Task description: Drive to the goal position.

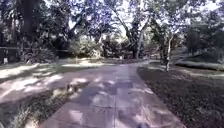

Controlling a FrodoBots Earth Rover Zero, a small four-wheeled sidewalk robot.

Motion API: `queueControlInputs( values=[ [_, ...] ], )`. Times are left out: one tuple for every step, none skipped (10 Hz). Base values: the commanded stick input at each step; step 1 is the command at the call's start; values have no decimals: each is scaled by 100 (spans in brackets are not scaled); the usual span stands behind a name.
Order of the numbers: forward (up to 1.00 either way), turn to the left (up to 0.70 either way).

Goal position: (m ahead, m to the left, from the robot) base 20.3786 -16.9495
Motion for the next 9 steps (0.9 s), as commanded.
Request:
queueControlInputs(
  values=[
    [50, -32],
    [50, -50],
    [50, -48],
    [50, -35],
    [50, -8],
    [50, 0],
    [50, 0],
    [50, 0],
    [50, 0]
  ],
)
